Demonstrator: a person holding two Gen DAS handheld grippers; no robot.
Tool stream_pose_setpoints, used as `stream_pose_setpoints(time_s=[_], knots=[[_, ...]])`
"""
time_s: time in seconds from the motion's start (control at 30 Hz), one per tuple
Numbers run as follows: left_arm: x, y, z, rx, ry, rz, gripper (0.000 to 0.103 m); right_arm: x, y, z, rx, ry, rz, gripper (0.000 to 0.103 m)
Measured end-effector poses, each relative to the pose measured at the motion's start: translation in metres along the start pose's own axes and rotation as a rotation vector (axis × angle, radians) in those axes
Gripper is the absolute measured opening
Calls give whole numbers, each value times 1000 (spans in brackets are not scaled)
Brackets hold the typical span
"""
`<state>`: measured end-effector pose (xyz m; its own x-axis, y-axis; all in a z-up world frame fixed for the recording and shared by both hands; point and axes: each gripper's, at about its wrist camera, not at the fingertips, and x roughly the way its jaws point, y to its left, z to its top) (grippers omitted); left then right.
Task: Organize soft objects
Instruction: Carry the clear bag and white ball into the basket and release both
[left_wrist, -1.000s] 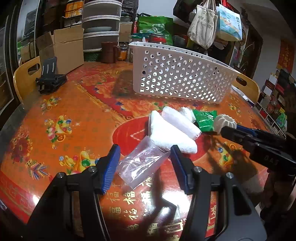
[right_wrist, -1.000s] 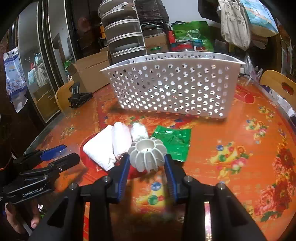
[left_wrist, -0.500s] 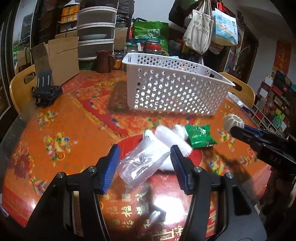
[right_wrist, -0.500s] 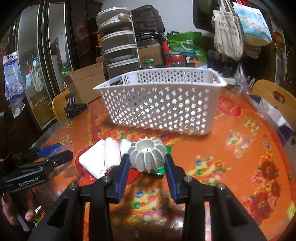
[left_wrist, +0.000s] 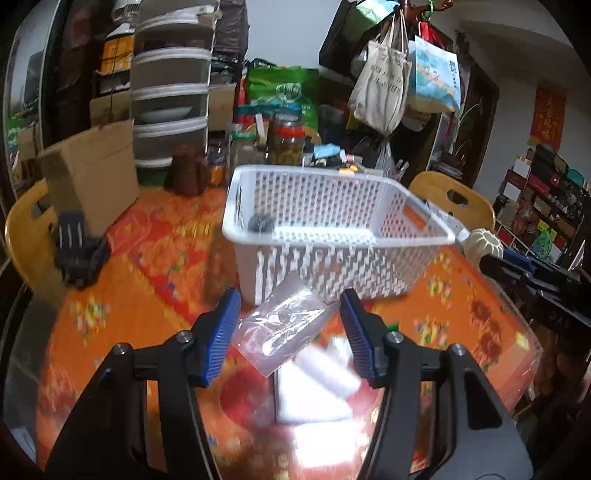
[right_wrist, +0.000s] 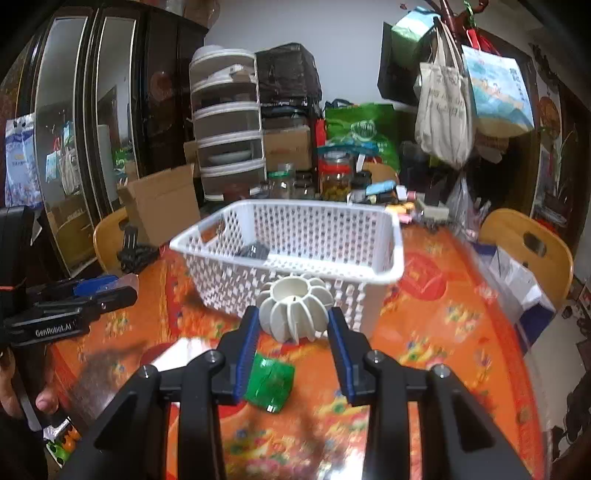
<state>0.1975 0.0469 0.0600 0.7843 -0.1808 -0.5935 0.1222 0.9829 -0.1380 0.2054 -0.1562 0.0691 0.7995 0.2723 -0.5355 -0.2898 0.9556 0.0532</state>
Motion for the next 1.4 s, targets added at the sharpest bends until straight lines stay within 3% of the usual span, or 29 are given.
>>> stream_pose_setpoints(time_s=[0.27, 0.37, 0.5, 0.7, 1.0, 1.4], knots=[[27, -8, 95, 19, 35, -33, 54, 20, -11, 70, -27, 18, -25, 37], [58, -13, 127, 18, 102, -45, 54, 40, -13, 88, -34, 64, -33, 37], [100, -23, 146, 15, 198, -57, 54, 84, -22, 101, -21, 170, -45, 37], [165, -36, 147, 30, 324, -18, 54, 139, -41, 97, 11, 288, -94, 37], [221, -27, 122, 23, 426, 23, 54, 185, -49, 77, 33, 378, -114, 37], [240, -25, 108, 9, 437, 15, 55, 204, -47, 69, 16, 393, -155, 37]])
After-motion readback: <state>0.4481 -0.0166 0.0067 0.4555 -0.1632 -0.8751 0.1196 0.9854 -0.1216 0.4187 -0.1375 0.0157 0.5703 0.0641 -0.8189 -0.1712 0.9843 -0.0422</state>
